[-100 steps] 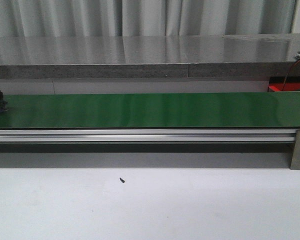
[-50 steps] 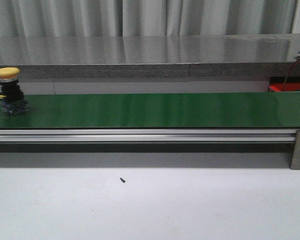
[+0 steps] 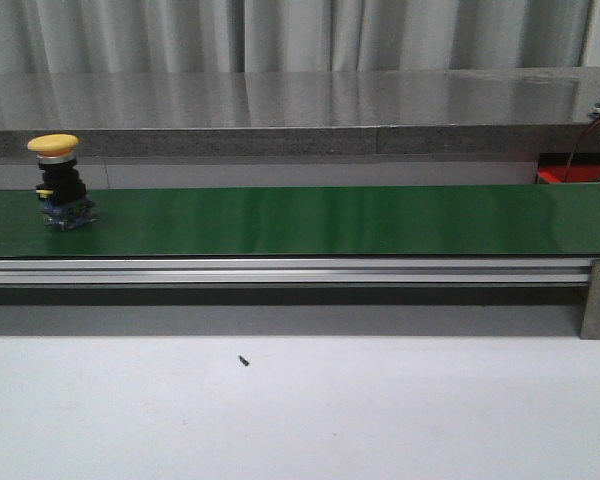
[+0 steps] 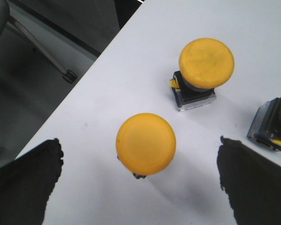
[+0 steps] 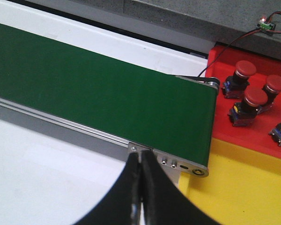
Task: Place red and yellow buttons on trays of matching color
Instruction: 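Grasp another yellow button from the table and set it on the belt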
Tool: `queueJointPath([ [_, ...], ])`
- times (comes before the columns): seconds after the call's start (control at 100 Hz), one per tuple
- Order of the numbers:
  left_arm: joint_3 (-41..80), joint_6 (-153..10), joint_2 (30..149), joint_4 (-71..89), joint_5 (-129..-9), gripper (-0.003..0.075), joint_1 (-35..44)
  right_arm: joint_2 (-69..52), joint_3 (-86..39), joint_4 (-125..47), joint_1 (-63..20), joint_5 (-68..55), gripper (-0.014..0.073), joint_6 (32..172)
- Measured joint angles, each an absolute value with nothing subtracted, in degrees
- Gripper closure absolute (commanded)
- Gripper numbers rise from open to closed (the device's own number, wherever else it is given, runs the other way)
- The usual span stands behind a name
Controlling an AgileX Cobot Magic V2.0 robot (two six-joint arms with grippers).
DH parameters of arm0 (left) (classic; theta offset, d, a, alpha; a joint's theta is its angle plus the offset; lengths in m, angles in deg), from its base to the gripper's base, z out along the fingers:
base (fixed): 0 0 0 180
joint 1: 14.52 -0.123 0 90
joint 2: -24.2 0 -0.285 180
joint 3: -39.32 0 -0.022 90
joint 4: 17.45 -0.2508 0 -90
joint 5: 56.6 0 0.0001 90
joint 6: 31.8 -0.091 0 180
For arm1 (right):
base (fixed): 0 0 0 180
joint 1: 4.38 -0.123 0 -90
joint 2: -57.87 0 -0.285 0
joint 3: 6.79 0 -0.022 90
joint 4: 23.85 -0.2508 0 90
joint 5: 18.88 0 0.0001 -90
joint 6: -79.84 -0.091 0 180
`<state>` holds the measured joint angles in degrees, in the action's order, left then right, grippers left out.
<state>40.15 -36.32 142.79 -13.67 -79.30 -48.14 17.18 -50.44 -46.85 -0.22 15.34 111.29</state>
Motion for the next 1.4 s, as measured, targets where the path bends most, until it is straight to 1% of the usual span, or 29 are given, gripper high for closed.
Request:
queueJointPath([
  [0.34, 47.2, -36.3, 149.9, -14.5, -81.3, 0.0081, -47.3, 17.2, -50.4, -46.8, -0.2, 15.3, 0.0690, 111.3],
  [0.63, 48.2, -36.3, 151.7, -14.7, -82.4, 0.0091, -47.0, 17.2, -50.4, -46.8, -0.2, 15.3, 0.0690, 111.3],
  [0.72, 48.2, -36.3, 151.7, -14.8, -82.4, 0.0162, -46.9, 17.2, -50.4, -46.8, -0.2, 15.3, 0.0690, 111.3],
  [0.77, 48.2, -36.3, 151.7, -14.8, -82.6, 0.0223, -46.9, 17.2, -50.4, -46.8, -0.2, 15.3, 0.0690, 111.3],
  [0.89, 48.2, -36.3, 151.7, -14.8, -82.9, 0.0415, -46.9, 17.2, -50.4, -46.8, -0.2, 15.3, 0.0690, 111.3],
  [0.94, 48.2, -36.3, 151.7, -14.9, -83.0, 0.0483, -46.9, 17.2, -50.4, -46.8, -0.2, 15.3, 0.0690, 111.3],
  [1.03, 48.2, -36.3, 151.7, -14.9, -83.4, 0.0571, -46.9, 17.2, -50.4, -46.8, -0.2, 15.3, 0.0690, 111.3],
  [1.13, 48.2, -36.3, 151.6, -14.9, -84.4, 0.0605, -46.9, 17.2, -50.4, -46.8, -0.2, 15.3, 0.0690, 111.3],
  [1.26, 48.2, -36.3, 149.9, -14.9, -87.4, 0.0605, -46.9, 17.2, -50.4, -46.8, -0.2, 15.3, 0.0690, 111.3],
  [1.4, 48.2, -36.3, 145.3, -14.2, -91.0, 0.0605, -46.9, 17.2, -50.4, -46.8, -0.2, 15.3, 0.0690, 111.3],
])
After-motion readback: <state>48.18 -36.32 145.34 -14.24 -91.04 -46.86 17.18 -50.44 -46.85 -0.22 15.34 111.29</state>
